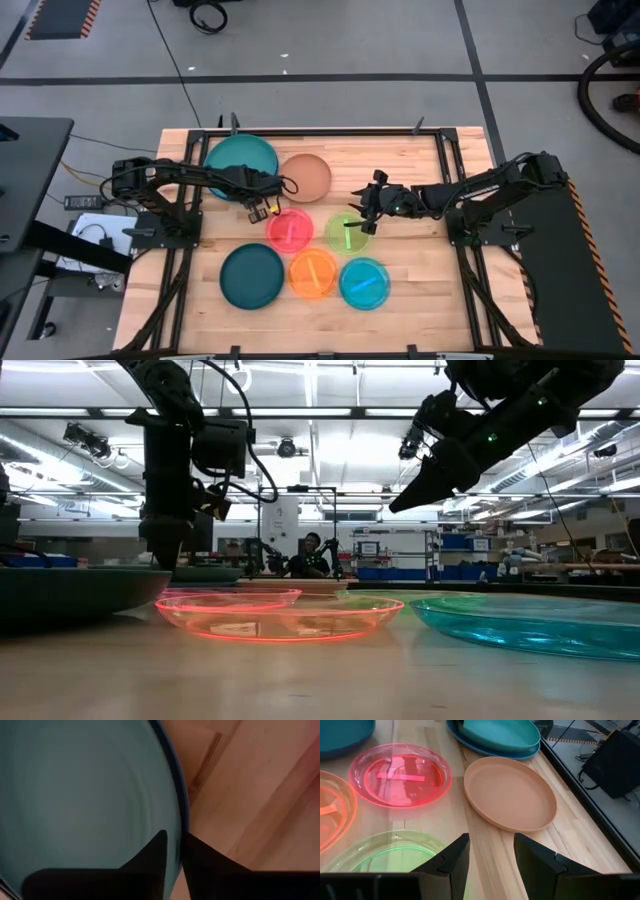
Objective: Stack plastic plates
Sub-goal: Stack the big green plate on the big blue plate, then stack the small dark blue plate on the big green plate
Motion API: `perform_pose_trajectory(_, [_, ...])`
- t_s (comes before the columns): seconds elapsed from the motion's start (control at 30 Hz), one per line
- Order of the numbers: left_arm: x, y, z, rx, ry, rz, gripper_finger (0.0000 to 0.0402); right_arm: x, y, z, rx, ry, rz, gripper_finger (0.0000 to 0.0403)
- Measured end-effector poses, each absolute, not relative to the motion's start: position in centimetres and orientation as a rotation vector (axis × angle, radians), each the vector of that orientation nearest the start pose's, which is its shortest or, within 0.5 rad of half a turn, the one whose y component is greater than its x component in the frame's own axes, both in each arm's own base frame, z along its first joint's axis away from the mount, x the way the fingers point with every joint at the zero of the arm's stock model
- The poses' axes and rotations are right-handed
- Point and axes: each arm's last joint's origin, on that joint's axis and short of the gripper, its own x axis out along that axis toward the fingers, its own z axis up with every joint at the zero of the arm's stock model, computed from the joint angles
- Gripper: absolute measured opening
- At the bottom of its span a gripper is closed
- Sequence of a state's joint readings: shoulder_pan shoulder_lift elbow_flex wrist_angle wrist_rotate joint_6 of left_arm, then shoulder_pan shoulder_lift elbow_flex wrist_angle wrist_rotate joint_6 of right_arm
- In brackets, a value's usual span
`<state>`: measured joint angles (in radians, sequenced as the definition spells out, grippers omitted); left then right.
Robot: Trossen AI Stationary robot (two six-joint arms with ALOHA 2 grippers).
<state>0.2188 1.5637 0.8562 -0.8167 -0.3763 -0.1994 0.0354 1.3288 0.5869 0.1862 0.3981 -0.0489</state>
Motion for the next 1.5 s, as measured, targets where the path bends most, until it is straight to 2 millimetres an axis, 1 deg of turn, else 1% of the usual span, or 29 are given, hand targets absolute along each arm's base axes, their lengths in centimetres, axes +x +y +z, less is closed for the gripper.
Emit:
perform_pose_trajectory(0.17, [23.8, 6.4, 16.4, -0.046, 1.498, 0.635, 0.0121, 25.8, -0.7, 18.9, -0.168, 0.556, -0.356, 0.0164])
perform_pose_trajectory(0.3, [24.3, 6.0, 17.7, -0.028, 1.518, 0.616, 0.0157, 25.8, -1.2, 18.9, -0.164, 0.560, -0.349, 0.0164])
perform_pose_trajectory(0.47, [25.8, 4.7, 19.2, 0.085, 1.474, 0.496, 0.0166, 25.8, -1.9, 18.9, -0.162, 0.565, -0.335, 0.0164])
perform_pose_trajectory(0.67, [27.1, 2.8, 19.4, 0.280, 1.395, 0.309, 0.0166, 25.9, -2.2, 19.0, -0.171, 0.557, -0.312, 0.0164])
perform_pose_trajectory(0.77, [27.6, 2.0, 19.5, 0.312, 1.356, 0.275, 0.0166, 25.9, -2.3, 19.0, -0.171, 0.551, -0.305, 0.0164])
perform_pose_trajectory(0.87, [27.8, 1.0, 19.5, 0.277, 1.332, 0.243, 0.0166, 26.0, -2.3, 19.0, -0.176, 0.546, -0.303, 0.0164])
perform_pose_trajectory(0.97, [28.1, -0.3, 20.0, 0.216, 1.308, 0.170, 0.0166, 26.1, -2.3, 19.3, -0.191, 0.517, -0.305, 0.0164])
perform_pose_trajectory(1.1, [28.7, -2.2, 21.5, 0.110, 1.274, 0.137, 0.0166, 26.2, -2.5, 19.6, -0.231, 0.497, -0.306, 0.0164])
perform_pose_trajectory(1.23, [28.6, -4.3, 23.0, -0.078, 1.304, 0.106, 0.0166, 26.1, -3.2, 19.6, -0.258, 0.504, -0.326, 0.0164])
perform_pose_trajectory(1.33, [28.1, -6.5, 23.6, -0.225, 1.339, 0.097, 0.0166, 26.1, -4.1, 19.7, -0.265, 0.501, -0.355, 0.0164])
perform_pose_trajectory(1.43, [27.5, -9.3, 24.1, -0.342, 1.359, 0.071, 0.0163, 26.1, -4.9, 20.0, -0.260, 0.472, -0.387, 0.0164])
perform_pose_trajectory(1.5, [26.9, -11.4, 24.3, -0.375, 1.364, 0.064, 0.0156, 26.0, -5.3, 20.0, -0.252, 0.465, -0.386, 0.0164])
